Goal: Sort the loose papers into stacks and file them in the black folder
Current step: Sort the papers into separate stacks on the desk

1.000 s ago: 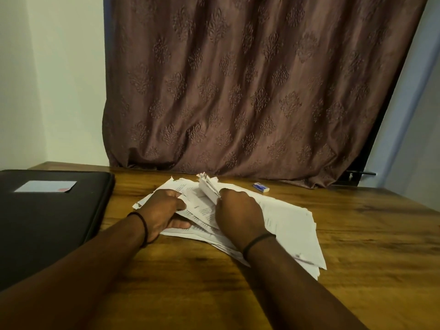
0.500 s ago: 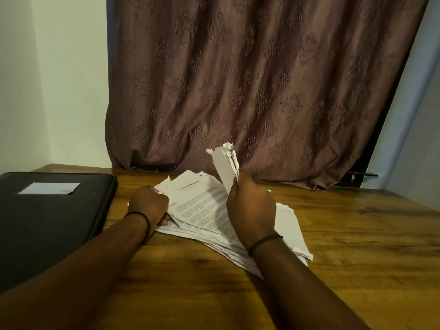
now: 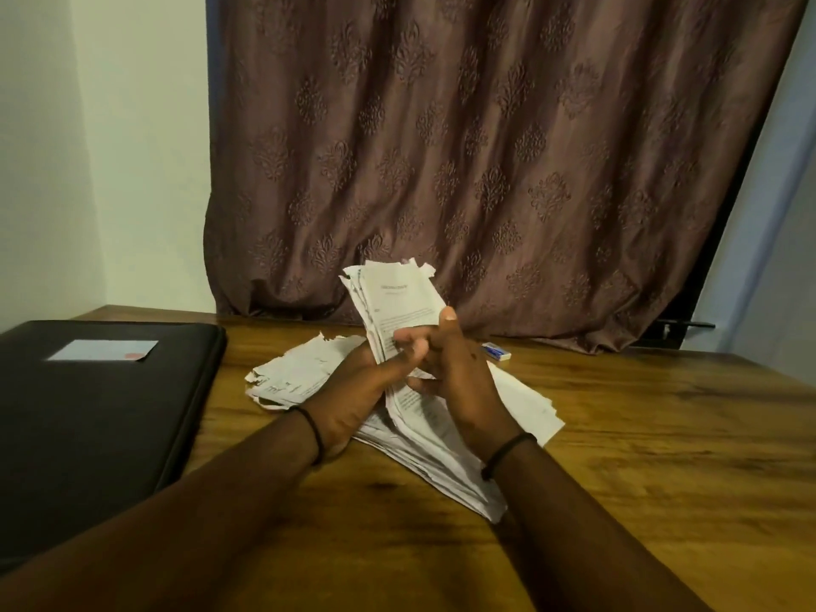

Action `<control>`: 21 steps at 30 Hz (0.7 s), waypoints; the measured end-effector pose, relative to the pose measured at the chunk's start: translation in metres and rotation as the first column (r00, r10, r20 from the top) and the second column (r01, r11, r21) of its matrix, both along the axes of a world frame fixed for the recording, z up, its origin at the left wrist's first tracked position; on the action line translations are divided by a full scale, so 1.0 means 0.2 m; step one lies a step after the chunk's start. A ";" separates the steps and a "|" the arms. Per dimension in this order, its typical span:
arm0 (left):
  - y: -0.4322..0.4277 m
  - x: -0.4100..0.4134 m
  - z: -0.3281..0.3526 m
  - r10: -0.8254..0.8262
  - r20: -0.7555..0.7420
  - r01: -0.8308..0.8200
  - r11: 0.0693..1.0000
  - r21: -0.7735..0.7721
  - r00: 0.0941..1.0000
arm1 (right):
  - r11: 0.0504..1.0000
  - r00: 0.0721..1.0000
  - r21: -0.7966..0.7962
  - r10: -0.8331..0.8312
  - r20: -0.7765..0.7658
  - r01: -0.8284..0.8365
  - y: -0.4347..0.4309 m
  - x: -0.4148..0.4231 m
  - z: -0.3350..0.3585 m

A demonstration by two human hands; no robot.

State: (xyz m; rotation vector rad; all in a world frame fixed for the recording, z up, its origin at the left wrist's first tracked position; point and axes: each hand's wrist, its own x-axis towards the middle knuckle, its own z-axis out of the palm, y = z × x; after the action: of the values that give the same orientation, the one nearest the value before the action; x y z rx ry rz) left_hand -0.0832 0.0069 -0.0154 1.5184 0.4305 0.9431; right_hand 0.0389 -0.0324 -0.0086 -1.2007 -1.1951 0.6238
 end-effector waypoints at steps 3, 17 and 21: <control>0.08 -0.02 -0.04 0.133 0.030 -0.131 0.988 -0.077 0.991 | 0.998 0.998 -0.038 0.057 -0.034 -0.058 0.00 0.02 0.02; 0.03 -0.07 0.01 0.160 0.147 -0.123 0.965 -0.229 0.976 | 0.903 0.838 0.125 -0.428 0.339 0.411 0.03 0.17 -0.05; 0.01 -0.06 0.03 0.107 0.157 -0.072 0.974 -0.217 0.982 | 0.945 0.882 0.085 -0.326 0.342 0.316 0.05 0.08 -0.06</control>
State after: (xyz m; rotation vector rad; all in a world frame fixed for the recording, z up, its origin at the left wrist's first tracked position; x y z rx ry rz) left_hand -0.0958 0.0085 -0.0086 1.2253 0.4648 1.0533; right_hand 0.0543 -0.0233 -0.0214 -1.4903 -1.2535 0.1424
